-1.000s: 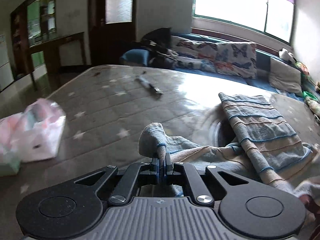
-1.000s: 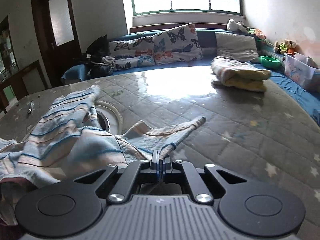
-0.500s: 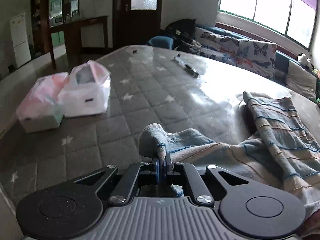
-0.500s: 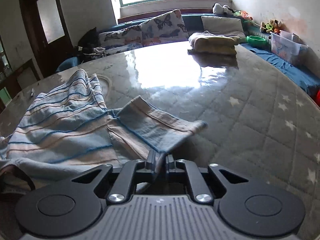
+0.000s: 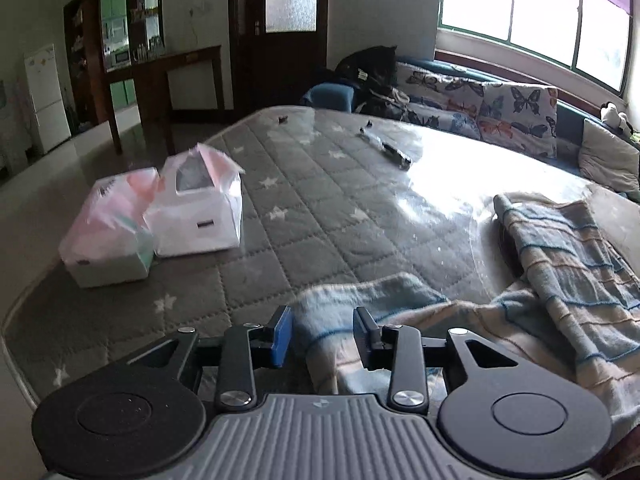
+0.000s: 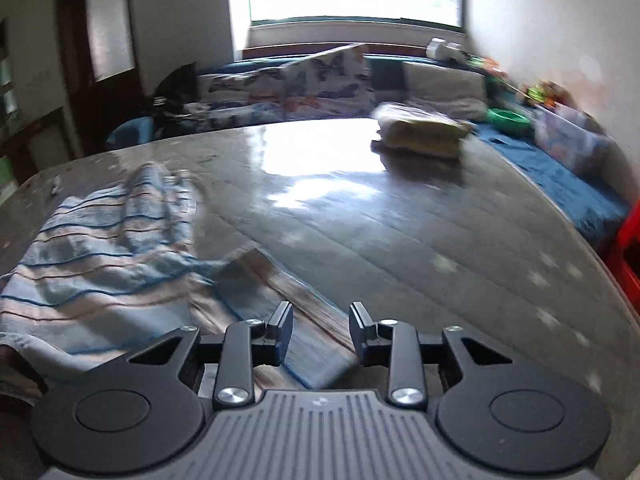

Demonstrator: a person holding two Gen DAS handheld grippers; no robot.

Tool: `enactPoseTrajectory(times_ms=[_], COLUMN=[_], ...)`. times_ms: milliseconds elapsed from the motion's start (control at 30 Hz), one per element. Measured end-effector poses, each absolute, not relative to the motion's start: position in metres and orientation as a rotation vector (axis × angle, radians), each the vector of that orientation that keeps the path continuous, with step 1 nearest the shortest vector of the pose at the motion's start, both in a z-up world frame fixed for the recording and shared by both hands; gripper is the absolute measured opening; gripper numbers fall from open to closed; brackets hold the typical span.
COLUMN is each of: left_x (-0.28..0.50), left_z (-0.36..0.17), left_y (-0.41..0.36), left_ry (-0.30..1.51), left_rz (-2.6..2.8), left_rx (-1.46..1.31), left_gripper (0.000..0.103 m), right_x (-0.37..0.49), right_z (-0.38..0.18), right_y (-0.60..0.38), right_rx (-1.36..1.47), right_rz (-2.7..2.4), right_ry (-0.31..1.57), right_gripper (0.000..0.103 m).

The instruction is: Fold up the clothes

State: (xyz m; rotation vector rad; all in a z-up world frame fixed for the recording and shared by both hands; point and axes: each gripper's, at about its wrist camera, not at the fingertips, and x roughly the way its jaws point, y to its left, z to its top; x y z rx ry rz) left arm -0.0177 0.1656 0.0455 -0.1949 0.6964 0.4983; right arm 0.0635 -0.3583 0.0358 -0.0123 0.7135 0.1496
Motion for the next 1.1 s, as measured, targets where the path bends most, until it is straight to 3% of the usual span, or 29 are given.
enactPoseTrajectory(times_ms=[600,1100], left_x=[0.064,0.106], left_z=[0.028,0.005], left_y=[0.102,0.072], left_ry=[0.752,0.752], left_rz=[0.182,-0.036], left_rx=[0.011,0.184], left_gripper=[0.037,0.038], right_x=[0.168,0.217], right_z=[0.027,0.002], right_y=[-0.235,-0.197], right_rx=[-0.115,-0.148], right_rz=[0.452,0.463], right_ry=[0.780,0.835], right_gripper=[0.034,0.033])
